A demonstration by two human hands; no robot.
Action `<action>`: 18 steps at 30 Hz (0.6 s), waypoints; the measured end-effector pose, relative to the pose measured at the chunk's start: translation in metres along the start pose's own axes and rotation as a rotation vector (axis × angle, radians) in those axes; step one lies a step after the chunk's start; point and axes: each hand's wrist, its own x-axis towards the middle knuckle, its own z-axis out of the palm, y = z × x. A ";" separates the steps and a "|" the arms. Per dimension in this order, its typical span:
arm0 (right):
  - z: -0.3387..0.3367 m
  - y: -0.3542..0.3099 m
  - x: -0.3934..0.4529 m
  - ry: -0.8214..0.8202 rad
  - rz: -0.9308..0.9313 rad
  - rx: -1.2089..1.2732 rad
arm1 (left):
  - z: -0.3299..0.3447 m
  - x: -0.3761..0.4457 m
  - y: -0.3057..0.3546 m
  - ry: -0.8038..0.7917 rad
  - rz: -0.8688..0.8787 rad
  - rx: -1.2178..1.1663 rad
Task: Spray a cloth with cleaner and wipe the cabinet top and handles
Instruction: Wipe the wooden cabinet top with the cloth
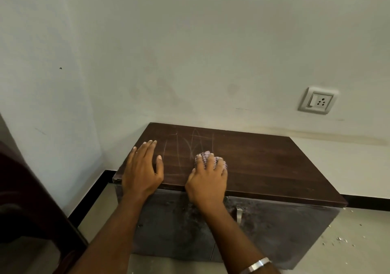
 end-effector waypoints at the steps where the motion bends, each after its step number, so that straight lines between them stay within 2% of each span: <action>1: 0.003 -0.013 0.002 -0.020 -0.037 0.015 | 0.000 0.000 0.000 0.002 0.001 0.003; 4: 0.010 -0.038 0.004 -0.078 -0.130 0.021 | -0.001 0.000 0.000 0.005 0.005 -0.003; 8: 0.007 -0.022 0.005 -0.048 -0.164 0.069 | -0.001 0.000 0.000 0.012 -0.001 -0.005; 15: -0.012 0.062 0.012 -0.019 0.047 0.006 | 0.000 -0.001 -0.002 0.011 0.004 -0.001; 18: -0.014 0.067 0.014 -0.017 0.090 -0.020 | 0.000 -0.001 -0.002 0.010 0.002 0.010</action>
